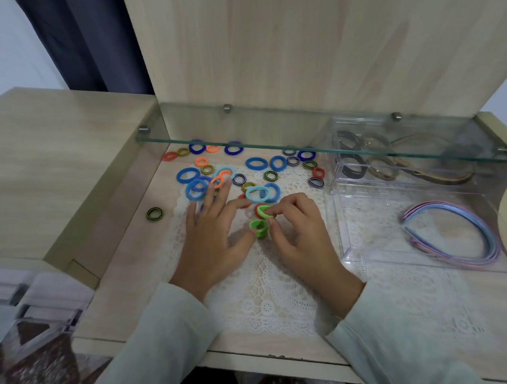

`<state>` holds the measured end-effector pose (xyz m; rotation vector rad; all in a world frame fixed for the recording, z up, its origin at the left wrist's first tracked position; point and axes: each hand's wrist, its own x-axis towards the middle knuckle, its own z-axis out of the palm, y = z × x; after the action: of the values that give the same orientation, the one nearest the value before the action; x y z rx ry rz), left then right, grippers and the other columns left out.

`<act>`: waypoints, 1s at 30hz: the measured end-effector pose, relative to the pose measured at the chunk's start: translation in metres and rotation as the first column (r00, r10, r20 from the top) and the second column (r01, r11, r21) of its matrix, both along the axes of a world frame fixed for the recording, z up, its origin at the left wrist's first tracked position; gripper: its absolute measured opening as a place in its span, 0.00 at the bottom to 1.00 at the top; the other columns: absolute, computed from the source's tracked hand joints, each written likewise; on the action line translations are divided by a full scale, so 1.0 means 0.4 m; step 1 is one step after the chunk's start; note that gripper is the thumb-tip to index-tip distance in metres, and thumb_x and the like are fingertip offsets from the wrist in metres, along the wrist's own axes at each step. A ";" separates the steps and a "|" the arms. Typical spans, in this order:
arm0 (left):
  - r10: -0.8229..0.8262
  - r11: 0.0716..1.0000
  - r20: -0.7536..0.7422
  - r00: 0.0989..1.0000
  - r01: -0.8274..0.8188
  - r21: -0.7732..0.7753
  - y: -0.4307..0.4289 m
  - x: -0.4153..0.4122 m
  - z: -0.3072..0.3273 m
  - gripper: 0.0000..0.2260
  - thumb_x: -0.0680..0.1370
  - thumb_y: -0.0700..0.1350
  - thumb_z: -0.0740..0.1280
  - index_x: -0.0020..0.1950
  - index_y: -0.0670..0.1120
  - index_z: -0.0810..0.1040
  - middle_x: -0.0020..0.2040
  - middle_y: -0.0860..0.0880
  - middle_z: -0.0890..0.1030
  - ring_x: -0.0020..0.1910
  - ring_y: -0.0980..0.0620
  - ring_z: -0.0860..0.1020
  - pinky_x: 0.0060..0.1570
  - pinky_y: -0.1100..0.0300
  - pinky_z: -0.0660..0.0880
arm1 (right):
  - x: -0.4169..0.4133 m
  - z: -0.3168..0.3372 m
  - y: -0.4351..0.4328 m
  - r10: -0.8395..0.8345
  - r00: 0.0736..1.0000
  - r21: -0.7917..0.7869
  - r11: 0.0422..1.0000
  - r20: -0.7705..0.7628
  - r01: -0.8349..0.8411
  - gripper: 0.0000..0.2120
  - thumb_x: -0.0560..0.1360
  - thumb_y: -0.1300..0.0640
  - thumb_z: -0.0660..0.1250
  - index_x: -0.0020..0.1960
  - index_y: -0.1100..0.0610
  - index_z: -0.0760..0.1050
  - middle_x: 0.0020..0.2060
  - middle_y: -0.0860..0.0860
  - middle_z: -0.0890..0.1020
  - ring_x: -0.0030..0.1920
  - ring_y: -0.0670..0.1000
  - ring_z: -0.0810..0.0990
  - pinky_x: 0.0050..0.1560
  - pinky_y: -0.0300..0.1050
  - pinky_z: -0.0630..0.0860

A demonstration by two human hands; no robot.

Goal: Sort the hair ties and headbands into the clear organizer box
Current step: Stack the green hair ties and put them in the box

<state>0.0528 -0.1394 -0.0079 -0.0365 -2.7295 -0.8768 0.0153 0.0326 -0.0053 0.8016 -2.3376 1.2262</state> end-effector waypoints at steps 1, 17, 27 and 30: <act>-0.021 1.000 0.002 1.000 0.021 -0.011 -0.001 0.001 0.000 0.25 0.70 0.63 0.57 0.66 0.61 0.72 0.80 0.60 0.53 0.80 0.55 0.44 0.75 0.48 0.38 | 0.002 0.000 0.004 0.014 1.000 0.024 1.000 -0.009 -0.014 0.07 0.74 0.61 0.66 0.51 0.60 0.80 0.46 0.50 0.75 0.49 0.49 0.73 0.52 0.39 0.69; -0.078 0.989 0.018 0.997 0.079 -0.125 -0.004 -0.009 -0.015 0.22 0.70 0.65 0.59 0.60 0.60 0.76 0.80 0.59 0.54 0.80 0.53 0.40 0.75 0.42 0.34 | 0.001 0.005 0.004 0.132 0.990 0.194 0.974 -0.055 -0.119 0.08 0.71 0.63 0.66 0.50 0.60 0.79 0.48 0.52 0.76 0.47 0.51 0.73 0.47 0.48 0.71; -0.096 0.990 0.015 0.995 0.097 -0.103 -0.009 -0.012 -0.016 0.23 0.69 0.66 0.60 0.59 0.60 0.77 0.79 0.58 0.55 0.80 0.53 0.41 0.73 0.37 0.32 | 0.006 0.006 0.005 0.077 0.997 0.329 0.942 -0.017 -0.067 0.10 0.69 0.58 0.66 0.50 0.57 0.78 0.48 0.51 0.75 0.45 0.50 0.70 0.43 0.49 0.71; -0.108 0.991 0.008 0.994 0.109 -0.084 -0.012 -0.012 -0.022 0.23 0.69 0.67 0.60 0.58 0.59 0.79 0.80 0.57 0.56 0.80 0.53 0.41 0.72 0.35 0.33 | 0.008 0.010 0.006 0.056 0.998 0.364 0.930 -0.007 -0.049 0.10 0.69 0.55 0.64 0.49 0.57 0.78 0.48 0.51 0.74 0.45 0.50 0.69 0.43 0.48 0.70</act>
<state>0.0479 -0.1444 -0.0165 -0.2022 -2.7886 -0.7897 0.0183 0.0351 -0.0014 0.9920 -2.5823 0.8063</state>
